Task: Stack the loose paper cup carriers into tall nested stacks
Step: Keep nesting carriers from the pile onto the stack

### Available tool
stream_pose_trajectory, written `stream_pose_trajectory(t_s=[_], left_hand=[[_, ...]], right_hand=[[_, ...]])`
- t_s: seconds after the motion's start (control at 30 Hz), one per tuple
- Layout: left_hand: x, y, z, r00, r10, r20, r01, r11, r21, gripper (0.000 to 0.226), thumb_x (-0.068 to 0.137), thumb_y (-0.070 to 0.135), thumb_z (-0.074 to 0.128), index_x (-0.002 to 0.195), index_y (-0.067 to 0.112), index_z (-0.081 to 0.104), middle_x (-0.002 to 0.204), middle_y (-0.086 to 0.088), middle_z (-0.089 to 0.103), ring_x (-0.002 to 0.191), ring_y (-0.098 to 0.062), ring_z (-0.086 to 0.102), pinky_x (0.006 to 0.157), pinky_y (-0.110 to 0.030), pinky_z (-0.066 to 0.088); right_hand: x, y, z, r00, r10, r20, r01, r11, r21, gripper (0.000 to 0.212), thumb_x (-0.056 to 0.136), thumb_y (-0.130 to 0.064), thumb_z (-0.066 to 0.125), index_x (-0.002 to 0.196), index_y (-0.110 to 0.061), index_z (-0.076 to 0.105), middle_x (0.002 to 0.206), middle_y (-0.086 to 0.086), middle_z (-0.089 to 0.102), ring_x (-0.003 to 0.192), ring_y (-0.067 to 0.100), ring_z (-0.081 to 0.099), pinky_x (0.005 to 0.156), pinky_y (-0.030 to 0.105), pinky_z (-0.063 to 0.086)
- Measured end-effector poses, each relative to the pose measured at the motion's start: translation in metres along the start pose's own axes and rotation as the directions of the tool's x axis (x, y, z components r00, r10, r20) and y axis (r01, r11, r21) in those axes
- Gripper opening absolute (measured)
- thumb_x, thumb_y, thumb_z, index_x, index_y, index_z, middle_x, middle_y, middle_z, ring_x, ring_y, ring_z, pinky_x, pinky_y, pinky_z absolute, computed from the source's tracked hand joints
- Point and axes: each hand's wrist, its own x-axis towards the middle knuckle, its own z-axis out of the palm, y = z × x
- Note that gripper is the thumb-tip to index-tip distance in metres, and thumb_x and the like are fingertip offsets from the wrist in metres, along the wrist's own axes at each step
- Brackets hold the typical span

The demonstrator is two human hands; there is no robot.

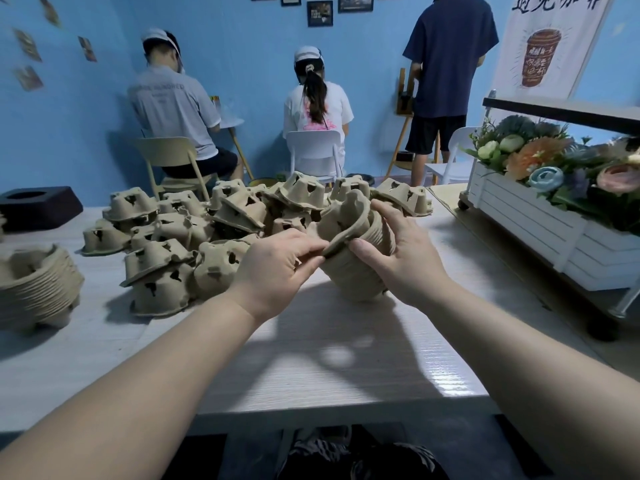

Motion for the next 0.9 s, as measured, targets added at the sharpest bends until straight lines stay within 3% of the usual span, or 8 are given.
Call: stream_pose_trajectory(t_s=[0.23, 0.4, 0.47, 0.53, 0.6, 0.73, 0.9], left_hand=[[0.004, 0.001, 0.007, 0.993, -0.019, 0.115, 0.023, 0.999, -0.039, 0.028, 0.089, 0.023, 0.058, 0.111, 0.018, 0.075, 0.096, 0.015, 0.061, 0.087, 0.004, 0.055, 0.08, -0.006, 0.042], [0.001, 0.002, 0.006, 0.987, -0.054, 0.149, 0.061, 0.997, -0.039, 0.034, 0.09, 0.029, 0.058, 0.121, 0.018, 0.069, 0.103, 0.012, 0.055, 0.091, 0.002, 0.051, 0.081, -0.006, 0.038], [-0.003, -0.004, -0.002, 0.988, -0.117, 0.096, 0.116, 0.993, 0.016, 0.04, 0.089, 0.036, 0.062, 0.124, 0.018, 0.066, 0.109, 0.01, 0.055, 0.097, 0.002, 0.048, 0.086, -0.013, 0.038], [-0.008, -0.016, -0.012, 0.977, -0.211, 0.006, 0.208, 0.966, 0.155, 0.046, 0.086, 0.043, 0.062, 0.125, 0.019, 0.065, 0.117, 0.004, 0.058, 0.107, -0.01, 0.05, 0.09, -0.025, 0.038], [-0.015, -0.034, -0.024, 0.937, -0.347, -0.042, 0.344, 0.891, 0.295, 0.051, 0.087, 0.047, 0.061, 0.13, 0.021, 0.061, 0.127, -0.002, 0.056, 0.118, -0.022, 0.048, 0.096, -0.033, 0.035], [-0.032, -0.064, -0.039, 0.797, -0.604, 0.013, 0.537, 0.719, 0.442, 0.066, 0.084, 0.051, 0.068, 0.14, 0.025, 0.048, 0.143, -0.004, 0.045, 0.134, -0.028, 0.034, 0.111, -0.04, 0.028], [-0.04, -0.078, -0.041, 0.716, -0.695, 0.071, 0.605, 0.667, 0.435, 0.075, 0.078, 0.05, 0.075, 0.143, 0.032, 0.042, 0.151, -0.002, 0.035, 0.134, -0.027, 0.04, 0.106, -0.04, 0.04]], right_hand=[[0.006, 0.005, 0.0, 0.996, 0.091, 0.011, -0.092, 0.975, 0.204, 0.071, 0.072, -0.074, 0.042, 0.136, -0.042, 0.042, 0.13, -0.001, 0.055, 0.124, 0.012, 0.047, 0.105, 0.042, 0.038], [0.009, 0.001, 0.004, 0.99, 0.141, -0.028, -0.135, 0.977, 0.163, 0.076, 0.066, -0.071, 0.044, 0.135, -0.039, 0.044, 0.127, -0.002, 0.056, 0.12, 0.014, 0.049, 0.102, 0.04, 0.04], [0.009, -0.001, 0.006, 0.991, 0.136, -0.016, -0.132, 0.978, 0.16, 0.07, 0.07, -0.067, 0.047, 0.135, -0.041, 0.042, 0.127, -0.002, 0.056, 0.12, 0.015, 0.048, 0.102, 0.041, 0.039], [0.007, -0.003, 0.01, 0.993, 0.119, -0.004, -0.118, 0.985, 0.128, 0.065, 0.073, -0.064, 0.047, 0.135, -0.045, 0.04, 0.128, -0.001, 0.054, 0.121, 0.019, 0.046, 0.103, 0.042, 0.038], [0.007, -0.006, 0.013, 0.995, 0.098, -0.007, -0.097, 0.991, 0.089, 0.064, 0.077, -0.063, 0.049, 0.137, -0.044, 0.039, 0.129, 0.002, 0.052, 0.122, 0.022, 0.044, 0.104, 0.041, 0.036], [0.006, -0.012, 0.017, 0.998, 0.066, -0.004, -0.066, 0.998, 0.017, 0.058, 0.088, -0.052, 0.055, 0.141, -0.04, 0.037, 0.13, 0.007, 0.049, 0.123, 0.025, 0.04, 0.104, 0.036, 0.031], [0.002, -0.013, 0.019, 0.999, 0.045, 0.007, -0.045, 0.999, -0.021, 0.059, 0.085, -0.057, 0.054, 0.14, -0.041, 0.037, 0.128, 0.007, 0.05, 0.12, 0.024, 0.041, 0.103, 0.035, 0.032]])
